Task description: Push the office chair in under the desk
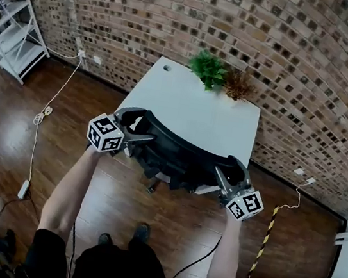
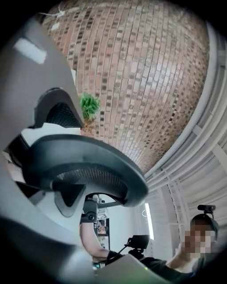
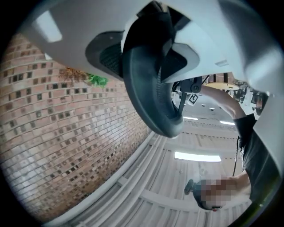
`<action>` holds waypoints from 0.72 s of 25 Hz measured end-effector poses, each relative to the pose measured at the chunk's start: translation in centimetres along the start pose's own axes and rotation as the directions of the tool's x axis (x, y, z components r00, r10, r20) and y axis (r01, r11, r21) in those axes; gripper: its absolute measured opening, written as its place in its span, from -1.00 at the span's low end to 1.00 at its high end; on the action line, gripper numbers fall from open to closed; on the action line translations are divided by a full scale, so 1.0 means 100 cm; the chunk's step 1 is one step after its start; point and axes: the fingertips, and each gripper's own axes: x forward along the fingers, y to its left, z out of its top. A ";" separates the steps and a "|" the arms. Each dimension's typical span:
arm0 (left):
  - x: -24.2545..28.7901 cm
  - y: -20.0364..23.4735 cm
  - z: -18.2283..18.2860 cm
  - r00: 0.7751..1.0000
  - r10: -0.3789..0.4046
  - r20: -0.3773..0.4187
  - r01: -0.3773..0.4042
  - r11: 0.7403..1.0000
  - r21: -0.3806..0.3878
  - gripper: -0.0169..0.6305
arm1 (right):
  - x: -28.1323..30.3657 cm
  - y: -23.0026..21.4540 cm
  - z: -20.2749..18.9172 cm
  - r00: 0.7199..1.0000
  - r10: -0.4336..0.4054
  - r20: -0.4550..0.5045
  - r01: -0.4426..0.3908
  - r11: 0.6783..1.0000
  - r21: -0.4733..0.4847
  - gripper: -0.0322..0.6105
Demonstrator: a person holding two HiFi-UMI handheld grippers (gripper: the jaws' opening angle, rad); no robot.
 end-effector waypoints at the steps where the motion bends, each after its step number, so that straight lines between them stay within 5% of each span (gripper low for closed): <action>1: -0.021 0.007 0.001 0.998 0.052 0.023 -0.052 0.999 -0.004 0.89 | -0.013 -0.004 0.001 0.999 -0.048 0.022 0.047 0.999 0.021 -0.14; 4: -0.091 0.000 -0.015 0.976 0.182 0.116 -0.174 0.982 -0.079 0.89 | -0.071 -0.016 -0.014 0.964 -0.238 0.114 0.209 0.952 0.225 -0.21; 8: -0.160 -0.087 -0.077 0.975 0.111 0.192 -0.081 0.984 -0.158 0.89 | -0.127 0.039 -0.070 0.908 -0.416 0.038 0.365 0.834 0.413 -0.22; 10: -0.208 -0.130 -0.091 0.971 0.073 0.228 -0.026 0.979 -0.204 0.89 | -0.118 0.103 -0.092 0.929 -0.366 -0.046 0.345 0.818 0.460 -0.20; 13: -0.278 -0.177 -0.084 0.955 0.046 0.292 0.027 0.970 -0.242 0.89 | -0.077 0.226 -0.074 0.978 -0.204 -0.050 0.197 0.813 0.548 -0.05; 18: -0.352 -0.242 -0.062 0.925 -0.050 0.377 0.143 0.964 -0.222 0.88 | -0.077 0.382 -0.068 0.976 -0.171 -0.134 0.215 0.842 0.495 0.00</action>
